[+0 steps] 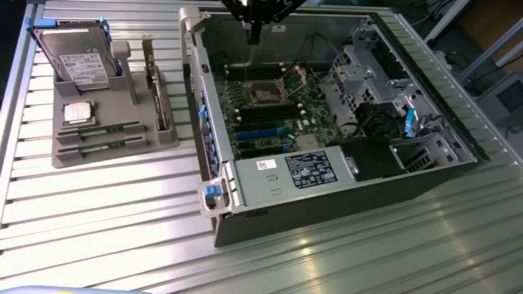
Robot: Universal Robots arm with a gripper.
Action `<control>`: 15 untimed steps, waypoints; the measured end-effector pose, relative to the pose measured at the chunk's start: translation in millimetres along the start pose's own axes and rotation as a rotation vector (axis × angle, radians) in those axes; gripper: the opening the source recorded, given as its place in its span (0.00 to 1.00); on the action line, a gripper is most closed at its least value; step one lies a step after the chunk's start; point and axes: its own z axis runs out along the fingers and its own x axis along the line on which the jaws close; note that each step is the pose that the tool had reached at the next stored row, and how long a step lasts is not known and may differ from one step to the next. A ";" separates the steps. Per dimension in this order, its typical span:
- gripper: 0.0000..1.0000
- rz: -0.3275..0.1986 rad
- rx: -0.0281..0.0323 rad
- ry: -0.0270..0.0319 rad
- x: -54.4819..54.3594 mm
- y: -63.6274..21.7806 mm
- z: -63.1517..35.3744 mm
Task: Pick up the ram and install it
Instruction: 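Reach for the ram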
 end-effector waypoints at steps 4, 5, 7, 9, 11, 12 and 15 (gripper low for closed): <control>0.10 0.000 0.0000 0.0000 3.0 -0.2 -0.1; 0.10 0.000 0.0000 0.0000 3.7 -0.3 -0.1; 0.10 0.000 0.0001 0.0001 5.7 -0.4 -0.2; 0.10 0.000 0.0001 0.0001 7.7 -0.6 -0.3; 0.10 0.000 0.0001 0.0001 8.5 -0.6 -0.3; 0.10 0.000 0.0001 0.0001 9.0 -0.7 -0.3; 0.10 0.000 0.0001 0.0000 10.1 -0.7 -0.3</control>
